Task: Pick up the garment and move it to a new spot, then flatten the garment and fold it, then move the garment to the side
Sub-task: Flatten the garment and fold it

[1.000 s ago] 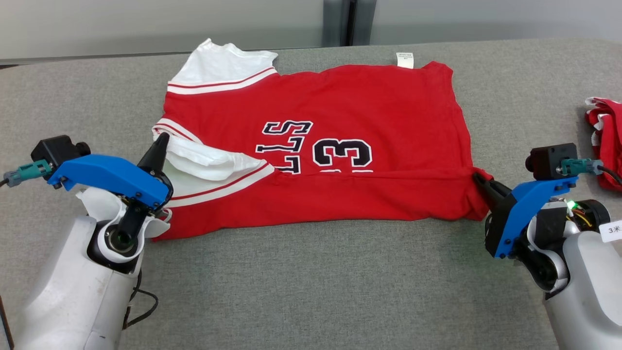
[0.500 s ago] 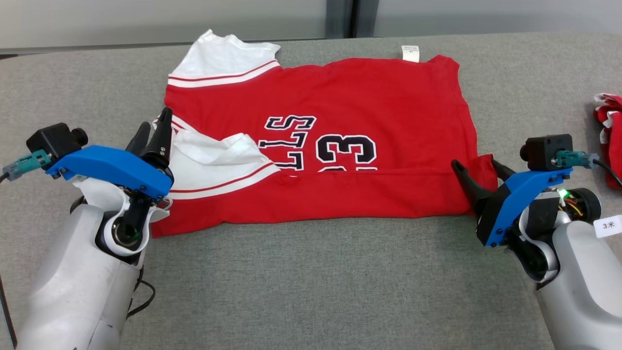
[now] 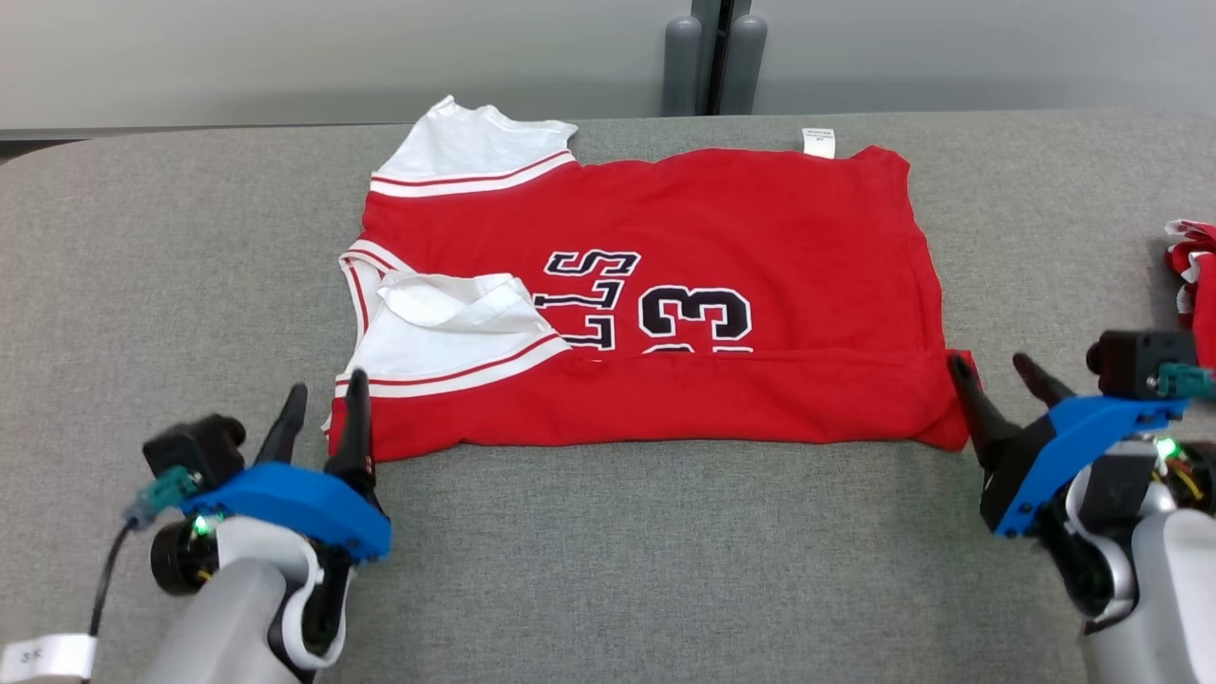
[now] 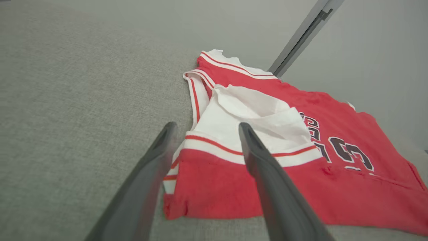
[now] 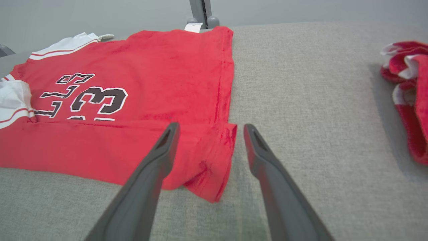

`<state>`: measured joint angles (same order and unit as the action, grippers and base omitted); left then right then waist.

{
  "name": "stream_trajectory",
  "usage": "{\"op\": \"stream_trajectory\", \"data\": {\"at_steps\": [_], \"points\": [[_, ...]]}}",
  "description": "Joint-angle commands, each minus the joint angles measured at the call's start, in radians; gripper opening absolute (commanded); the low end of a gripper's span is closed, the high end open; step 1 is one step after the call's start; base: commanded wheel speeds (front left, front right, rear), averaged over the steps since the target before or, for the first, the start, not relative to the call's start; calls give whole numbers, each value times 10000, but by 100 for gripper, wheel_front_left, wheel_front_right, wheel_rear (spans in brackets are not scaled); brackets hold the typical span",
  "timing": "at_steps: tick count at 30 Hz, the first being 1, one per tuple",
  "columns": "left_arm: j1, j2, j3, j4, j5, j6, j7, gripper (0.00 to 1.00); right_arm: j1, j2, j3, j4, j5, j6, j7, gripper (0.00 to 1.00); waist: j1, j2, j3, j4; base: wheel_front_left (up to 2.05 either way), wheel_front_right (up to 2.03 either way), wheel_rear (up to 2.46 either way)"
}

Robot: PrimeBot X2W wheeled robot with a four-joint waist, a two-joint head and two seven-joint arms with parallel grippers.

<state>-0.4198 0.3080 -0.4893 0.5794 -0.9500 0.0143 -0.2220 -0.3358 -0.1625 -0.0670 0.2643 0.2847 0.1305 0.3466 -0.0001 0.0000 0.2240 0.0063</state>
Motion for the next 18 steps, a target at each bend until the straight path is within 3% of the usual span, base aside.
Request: {"op": "stream_trajectory", "data": {"at_steps": [1,9,18], "points": [[161,87,-179,-31,261,271,-60,100,297,299,-203,-191,-220,5,195,100,1,0,0,-1,0,0,0],[351,182,-867,282,1023,1229,505,100,739,985,-873,-316,-1345,5,784,100,1,0,52,-27,0,0,0],[89,183,-1143,719,1320,1588,739,100,280,1122,-981,570,-1777,5,523,100,1,0,132,-60,0,0,0]]}}
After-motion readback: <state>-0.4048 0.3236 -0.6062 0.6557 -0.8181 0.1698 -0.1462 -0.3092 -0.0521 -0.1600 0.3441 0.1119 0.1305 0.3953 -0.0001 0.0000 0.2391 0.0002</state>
